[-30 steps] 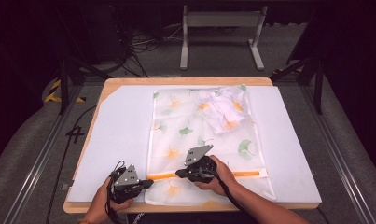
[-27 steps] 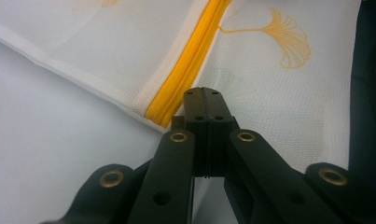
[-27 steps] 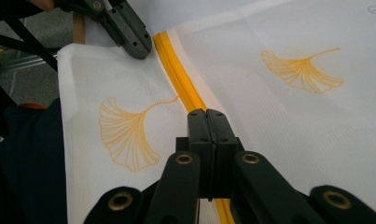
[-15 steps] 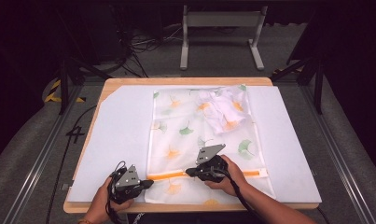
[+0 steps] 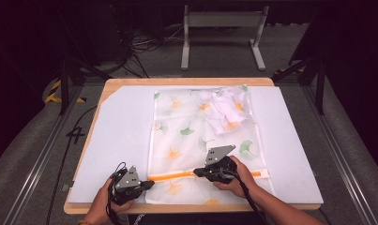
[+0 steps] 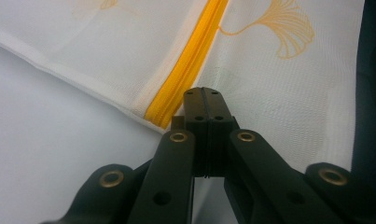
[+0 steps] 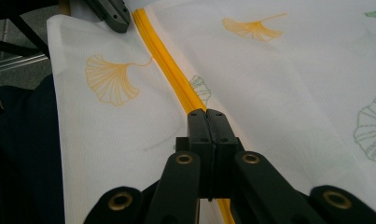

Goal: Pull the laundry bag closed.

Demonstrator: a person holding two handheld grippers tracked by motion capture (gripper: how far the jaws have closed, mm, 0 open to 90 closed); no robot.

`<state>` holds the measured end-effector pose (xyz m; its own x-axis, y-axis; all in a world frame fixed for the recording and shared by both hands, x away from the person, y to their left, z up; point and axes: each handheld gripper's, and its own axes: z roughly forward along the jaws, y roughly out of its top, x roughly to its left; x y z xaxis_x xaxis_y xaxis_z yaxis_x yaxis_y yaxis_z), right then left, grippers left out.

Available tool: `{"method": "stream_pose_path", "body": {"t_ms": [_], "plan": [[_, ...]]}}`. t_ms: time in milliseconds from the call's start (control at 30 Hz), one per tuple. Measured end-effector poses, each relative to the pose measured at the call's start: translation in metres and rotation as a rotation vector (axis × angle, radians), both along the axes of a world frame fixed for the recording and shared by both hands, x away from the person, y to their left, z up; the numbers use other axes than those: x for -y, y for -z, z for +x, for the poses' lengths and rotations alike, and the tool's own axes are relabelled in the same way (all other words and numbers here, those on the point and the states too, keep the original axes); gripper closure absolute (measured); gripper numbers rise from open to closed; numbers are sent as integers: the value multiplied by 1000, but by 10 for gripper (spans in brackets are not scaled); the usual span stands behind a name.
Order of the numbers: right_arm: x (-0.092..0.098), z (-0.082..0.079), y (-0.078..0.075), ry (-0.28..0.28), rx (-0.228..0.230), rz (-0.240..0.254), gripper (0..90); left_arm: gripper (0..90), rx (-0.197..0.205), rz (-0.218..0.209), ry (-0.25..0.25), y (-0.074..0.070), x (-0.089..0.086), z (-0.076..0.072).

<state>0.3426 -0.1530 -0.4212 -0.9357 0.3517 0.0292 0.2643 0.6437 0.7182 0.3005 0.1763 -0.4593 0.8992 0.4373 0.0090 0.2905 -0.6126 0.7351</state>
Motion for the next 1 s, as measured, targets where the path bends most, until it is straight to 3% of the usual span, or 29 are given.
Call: {"method": "stream_pose_path", "body": {"t_ms": [400,1000], "plan": [[20,-3,-1,24,-9,2,900,900,5,6,-3,0,1,-1],[32,-7,-3,33,-8,5,900,900,3,3,-2,0,1,-1]]}}
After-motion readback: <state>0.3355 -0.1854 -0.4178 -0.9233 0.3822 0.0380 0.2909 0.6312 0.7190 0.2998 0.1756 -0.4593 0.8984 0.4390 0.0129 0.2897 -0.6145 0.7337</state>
